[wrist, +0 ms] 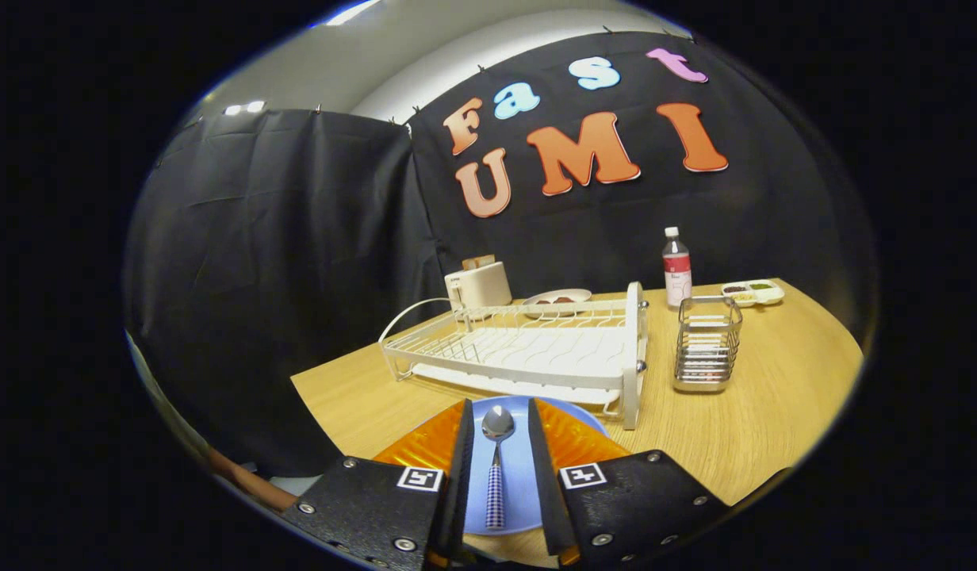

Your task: Take the plate from the dish rack, then take the spoon from the basket and place it into the plate.

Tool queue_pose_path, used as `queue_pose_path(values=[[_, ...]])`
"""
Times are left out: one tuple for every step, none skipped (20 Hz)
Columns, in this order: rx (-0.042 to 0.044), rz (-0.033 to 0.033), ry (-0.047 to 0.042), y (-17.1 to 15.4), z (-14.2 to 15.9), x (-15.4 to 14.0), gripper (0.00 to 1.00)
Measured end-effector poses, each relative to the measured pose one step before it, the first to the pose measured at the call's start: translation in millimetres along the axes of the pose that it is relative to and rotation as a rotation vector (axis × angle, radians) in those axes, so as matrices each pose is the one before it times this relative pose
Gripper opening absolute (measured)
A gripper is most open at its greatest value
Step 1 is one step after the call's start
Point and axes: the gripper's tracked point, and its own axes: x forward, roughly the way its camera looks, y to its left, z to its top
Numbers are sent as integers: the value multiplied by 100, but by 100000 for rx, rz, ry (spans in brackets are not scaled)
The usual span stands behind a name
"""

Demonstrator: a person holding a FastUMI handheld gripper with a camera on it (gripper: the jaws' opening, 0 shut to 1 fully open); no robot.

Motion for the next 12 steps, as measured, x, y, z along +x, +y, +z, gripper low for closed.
queue_pose_path(values=[[-1745, -1926, -2856, -211, 1062, 48, 42], [-2070, -1673, -2613, -144, 1006, -71, 48], [-1704, -1669, -2623, -79, 978, 33, 50], [-760, -1361, -2635, 15, 1034, -11, 52], [-255, -1235, -2991, -14, 1080, 177, 54], [-799, -2168, -2489, -269, 901, -78, 59], [-1667, -2761, -2474, -359, 930, 122, 62], [-1739, -3433, -2005, -621, 814, 69, 66], [-1507, -2425, -1677, -238, 759, -8, 68], [-1789, -2793, -1374, -333, 670, 59, 72], [-1677, -2797, -1789, -390, 788, 50, 73], [-1730, -3409, -1802, -466, 674, 82, 76]])
